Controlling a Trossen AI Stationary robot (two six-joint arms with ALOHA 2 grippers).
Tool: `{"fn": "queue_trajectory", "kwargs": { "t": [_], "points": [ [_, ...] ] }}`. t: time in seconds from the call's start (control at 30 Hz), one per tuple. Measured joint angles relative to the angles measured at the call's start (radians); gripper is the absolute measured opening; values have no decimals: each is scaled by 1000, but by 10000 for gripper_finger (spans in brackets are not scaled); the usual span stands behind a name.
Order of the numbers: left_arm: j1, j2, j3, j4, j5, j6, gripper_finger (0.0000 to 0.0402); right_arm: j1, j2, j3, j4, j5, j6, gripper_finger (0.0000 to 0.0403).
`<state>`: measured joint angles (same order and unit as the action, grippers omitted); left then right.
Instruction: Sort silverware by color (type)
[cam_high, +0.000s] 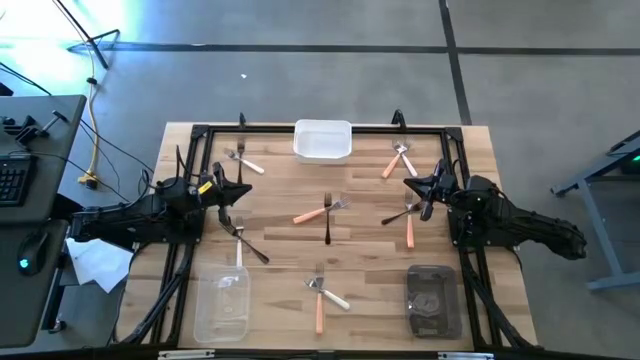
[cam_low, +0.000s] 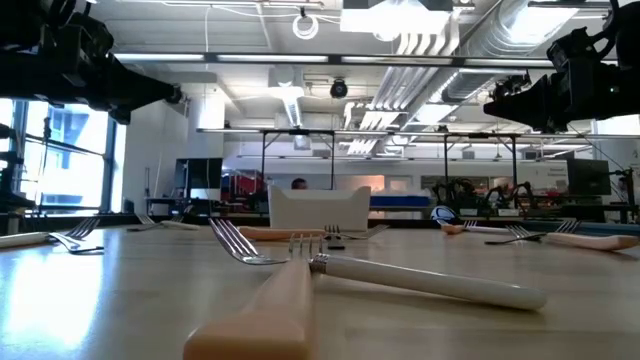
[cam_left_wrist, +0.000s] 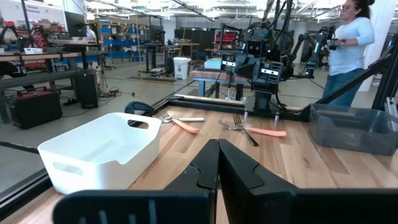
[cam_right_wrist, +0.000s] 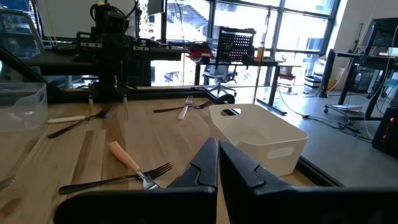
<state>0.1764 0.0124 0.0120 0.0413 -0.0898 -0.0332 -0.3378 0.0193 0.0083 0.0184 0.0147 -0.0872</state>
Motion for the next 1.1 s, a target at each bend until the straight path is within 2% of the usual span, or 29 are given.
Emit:
{"fn": "queue_trajectory", "kwargs": {
  "t": [0.3, 0.5, 0.67, 0.7, 0.77, 0.87, 1.0, 1.1],
  "points": [
    [0, 0, 0, 0, 0, 0, 0, 0, 0, 0, 0, 1, -9, 0],
    [0, 0, 0, 0, 0, 0, 0, -3, 0, 0, 2, 20, -201, 0],
    [0, 0, 0, 0, 0, 0, 0, -3, 0, 0, 10, 22, -205, 0],
    [0, 0, 0, 0, 0, 0, 0, -3, 0, 0, 20, 23, -188, 0],
    [0, 0, 0, 0, 0, 0, 0, -3, 0, 0, 60, 40, -31, 0],
    [0, 0, 0, 0, 0, 0, 0, -3, 1, 0, 107, 173, 201, 0],
    [0, 0, 0, 0, 0, 0, 0, -3, 20, 0, 152, 175, 193, 0],
    [0, 0, 0, 0, 0, 0, 0, -3, 41, 0, 268, 148, 195, 0]
  ]
}}
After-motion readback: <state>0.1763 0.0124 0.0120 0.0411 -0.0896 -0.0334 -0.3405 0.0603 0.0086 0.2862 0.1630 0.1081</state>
